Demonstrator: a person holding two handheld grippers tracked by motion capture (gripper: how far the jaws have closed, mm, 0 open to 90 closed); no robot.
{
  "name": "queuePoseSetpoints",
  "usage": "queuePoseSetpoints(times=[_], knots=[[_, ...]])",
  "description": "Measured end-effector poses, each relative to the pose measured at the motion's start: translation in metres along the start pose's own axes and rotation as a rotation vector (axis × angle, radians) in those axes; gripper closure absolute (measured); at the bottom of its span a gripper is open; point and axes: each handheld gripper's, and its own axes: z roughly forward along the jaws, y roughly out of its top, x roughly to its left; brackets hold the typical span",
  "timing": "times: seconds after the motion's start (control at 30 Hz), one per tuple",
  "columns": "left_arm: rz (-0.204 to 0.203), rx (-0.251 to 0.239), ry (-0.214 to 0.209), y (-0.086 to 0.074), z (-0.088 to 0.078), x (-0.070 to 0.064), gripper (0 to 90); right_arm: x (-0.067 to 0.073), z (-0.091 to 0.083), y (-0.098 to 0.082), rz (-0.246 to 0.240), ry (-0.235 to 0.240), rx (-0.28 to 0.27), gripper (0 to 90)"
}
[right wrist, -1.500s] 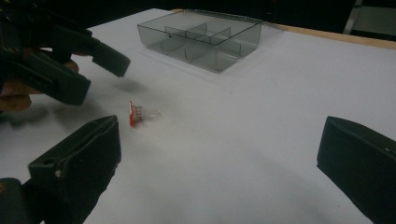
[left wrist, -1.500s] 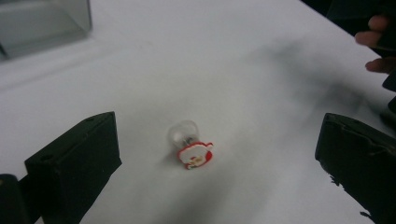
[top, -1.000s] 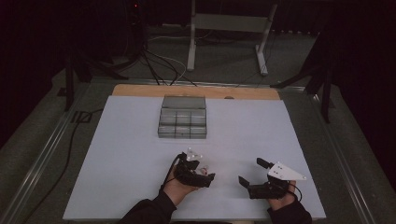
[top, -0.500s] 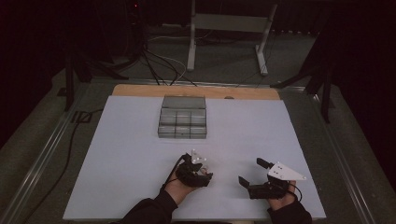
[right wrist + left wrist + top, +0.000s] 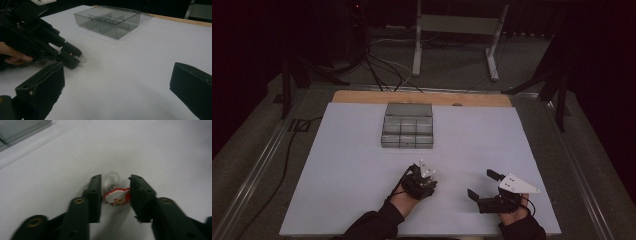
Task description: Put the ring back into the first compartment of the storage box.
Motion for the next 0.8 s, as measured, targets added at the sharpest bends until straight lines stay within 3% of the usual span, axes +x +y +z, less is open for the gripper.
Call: queuePoseSetpoints(times=[0.63, 0.8], knots=[[0.008, -0.002, -0.041, 0.0008, -0.0010, 0.0052, 72.0, -0.0004, 0.0001, -0.0002, 0.002, 0.000, -0.001, 0.0], [0.032, -0.007, -0.039, 0.0020, -0.0033, 0.0020, 72.3, -0.0008, 0.0000, -0.0001, 0.005, 0.001, -0.003, 0.0]])
